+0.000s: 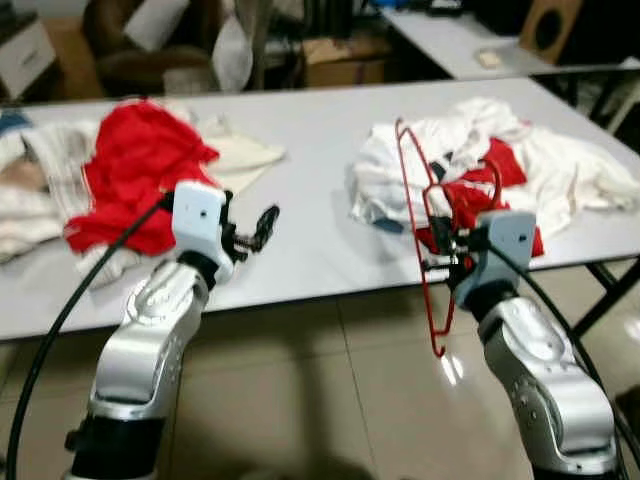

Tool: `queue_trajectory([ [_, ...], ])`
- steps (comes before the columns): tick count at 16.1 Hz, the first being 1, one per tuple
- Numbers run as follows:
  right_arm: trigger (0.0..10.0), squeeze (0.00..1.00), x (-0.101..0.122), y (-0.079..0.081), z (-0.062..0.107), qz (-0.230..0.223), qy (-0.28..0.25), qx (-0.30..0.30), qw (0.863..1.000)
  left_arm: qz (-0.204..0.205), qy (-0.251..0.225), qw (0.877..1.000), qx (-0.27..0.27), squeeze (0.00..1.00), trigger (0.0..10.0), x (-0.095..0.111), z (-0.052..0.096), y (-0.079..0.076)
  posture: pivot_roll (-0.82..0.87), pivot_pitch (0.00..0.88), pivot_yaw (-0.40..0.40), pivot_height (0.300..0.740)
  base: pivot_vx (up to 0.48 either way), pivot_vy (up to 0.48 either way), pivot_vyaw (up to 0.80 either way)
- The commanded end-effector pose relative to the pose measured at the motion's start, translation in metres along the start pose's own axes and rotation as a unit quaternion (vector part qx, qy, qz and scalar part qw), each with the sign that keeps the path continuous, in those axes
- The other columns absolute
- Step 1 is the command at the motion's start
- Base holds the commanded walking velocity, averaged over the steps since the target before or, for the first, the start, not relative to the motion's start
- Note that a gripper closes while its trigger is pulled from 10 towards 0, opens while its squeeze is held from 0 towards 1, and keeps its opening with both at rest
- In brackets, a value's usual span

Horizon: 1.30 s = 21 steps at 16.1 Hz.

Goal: Hang hanger

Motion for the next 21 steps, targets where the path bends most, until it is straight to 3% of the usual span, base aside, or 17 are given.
queue_trajectory([
  [1, 10.0, 0.0, 0.001, 0.005, -0.001, 0.0, -0.003, 0.009, 1.0, -0.004, 0.004, 1.0, 0.012, 0.46, 10.0, -0.001, 0.002, 0.008, -0.07, 0.0, 0.031, 0.74, 0.0, 0.371, 0.0],
  [12, 10.0, 0.0, -0.005, 0.001, 0.0, -0.008, 0.006, -0.004, 1.0, -0.007, 0.007, 1.0, 0.006, 0.47, 10.0, -0.004, 0.001, 0.005, -0.07, 0.0, 0.042, 0.74, 0.0, 0.362, 0.0],
  [15, 10.0, 0.0, -0.007, 0.002, -0.001, -0.024, 0.011, -0.016, 1.0, -0.012, 0.007, 1.0, 0.018, 0.52, 10.0, -0.003, -0.002, 0.008, -0.08, 0.0, 0.05, 0.74, 0.0, -0.16, 0.0],
  [18, 10.0, 0.0, -0.011, 0.002, 0.001, -0.03, 0.016, -0.023, 0.999, 0.001, 0.025, 0.999, 0.029, 0.47, 10.0, -0.015, -0.002, 0.01, -0.09, 0.0, 0.053, 0.74, 0.0, -0.249, 0.0],
  [21, 10.0, 0.0, -0.008, 0.001, 0.002, -0.025, 0.004, -0.018, 1.0, 0.003, 0.033, 0.999, 0.018, 0.49, 10.0, -0.021, -0.001, 0.008, -0.09, 0.0, 0.05, 0.74, 0.0, 0.0, 0.0],
])
Point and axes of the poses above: a point about 5 cm out from each wrist's last joint towards the gripper, its own z axis pointing back from the gripper into the wrist, its own x axis along the axis of the wrist's last joint, y = z × x, the point moved 5 cm from there along -z, pointing out of the wrist towards the gripper, and after that the axes turned 14 degrees about z, right-handed, at the moved point
